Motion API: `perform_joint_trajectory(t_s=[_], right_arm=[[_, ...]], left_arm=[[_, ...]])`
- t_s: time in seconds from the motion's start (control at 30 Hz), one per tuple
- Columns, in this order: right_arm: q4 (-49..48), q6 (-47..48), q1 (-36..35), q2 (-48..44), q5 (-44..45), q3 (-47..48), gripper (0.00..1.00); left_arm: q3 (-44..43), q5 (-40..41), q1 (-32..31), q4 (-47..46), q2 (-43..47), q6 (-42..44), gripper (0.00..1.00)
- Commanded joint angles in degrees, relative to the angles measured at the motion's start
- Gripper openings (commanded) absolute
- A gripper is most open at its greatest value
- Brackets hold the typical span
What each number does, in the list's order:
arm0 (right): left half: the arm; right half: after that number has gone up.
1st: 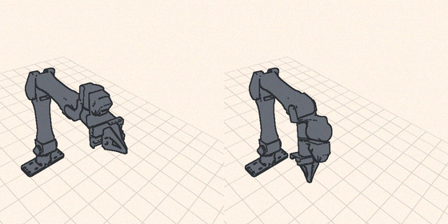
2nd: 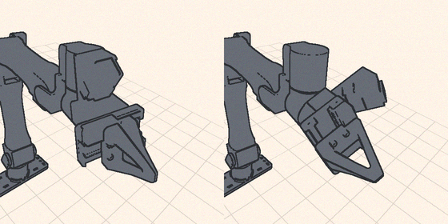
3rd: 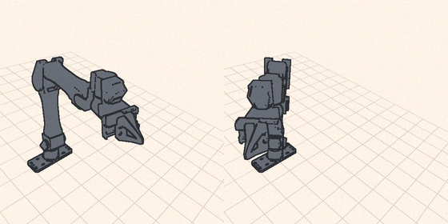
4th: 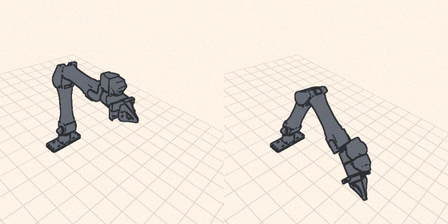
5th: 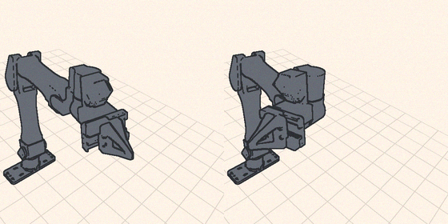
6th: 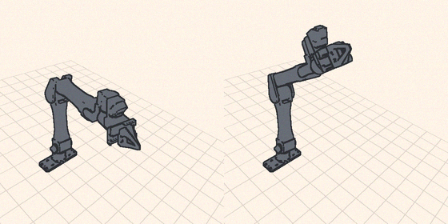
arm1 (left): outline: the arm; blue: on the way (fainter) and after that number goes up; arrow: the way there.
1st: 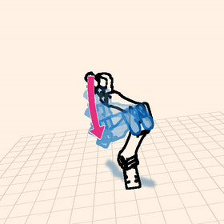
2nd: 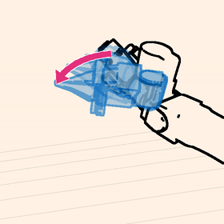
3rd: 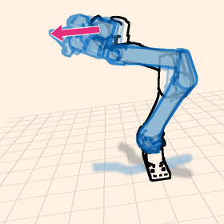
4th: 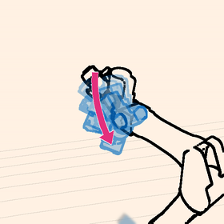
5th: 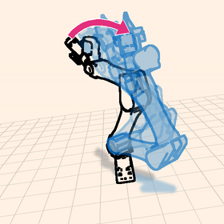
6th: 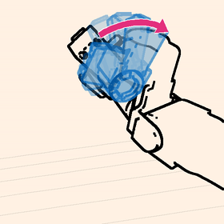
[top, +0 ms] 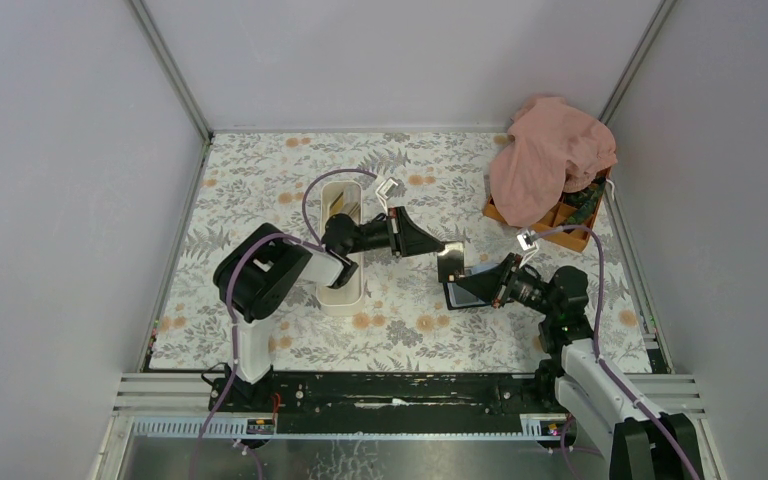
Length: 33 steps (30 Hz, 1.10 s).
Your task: Take the credit cards out of the card holder
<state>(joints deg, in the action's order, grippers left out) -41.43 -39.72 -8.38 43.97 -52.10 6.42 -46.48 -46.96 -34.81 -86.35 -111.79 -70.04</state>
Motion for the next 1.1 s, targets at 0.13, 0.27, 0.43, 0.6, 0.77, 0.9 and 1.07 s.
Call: perform_joint_trajectory(t_s=[0.13, 0.27, 0.43, 0.6, 0.77, 0.9, 1.07], right_arm=[[8.8, 5.6, -0.4, -6.2, 8.1, 2.8, 0.49], [18.9, 9.9, -0.3, -8.5, 17.2, 4.1, 0.52], [26.9, 13.0, -0.4, -6.3, 25.0, 5.7, 0.52], [27.8, 12.7, -0.4, -3.7, 29.2, 5.8, 0.52], [26.2, 12.3, -0.4, -0.4, 29.8, 5.1, 0.52], [24.7, 12.0, -0.4, 1.0, 29.6, 4.5, 0.52], [23.1, 11.6, -0.4, 1.7, 29.6, 3.6, 0.51]], left_arm=[[1.6, 4.2, 2.7, 10.7, 5.7, 5.2, 0.0], [4.5, 5.8, 7.1, 9.9, 7.8, 3.3, 0.0], [3.8, 16.2, 10.1, 40.1, 19.0, 20.7, 0.0], [-1.4, 37.5, 10.0, 65.5, 29.4, 35.8, 0.0], [-3.8, 54.0, 10.4, 74.3, 34.5, 41.7, 0.0], [-3.9, 65.3, 10.6, 75.9, 35.7, 46.4, 0.0], [3.3, 74.8, 10.6, 64.3, 38.1, 50.7, 0.0]])
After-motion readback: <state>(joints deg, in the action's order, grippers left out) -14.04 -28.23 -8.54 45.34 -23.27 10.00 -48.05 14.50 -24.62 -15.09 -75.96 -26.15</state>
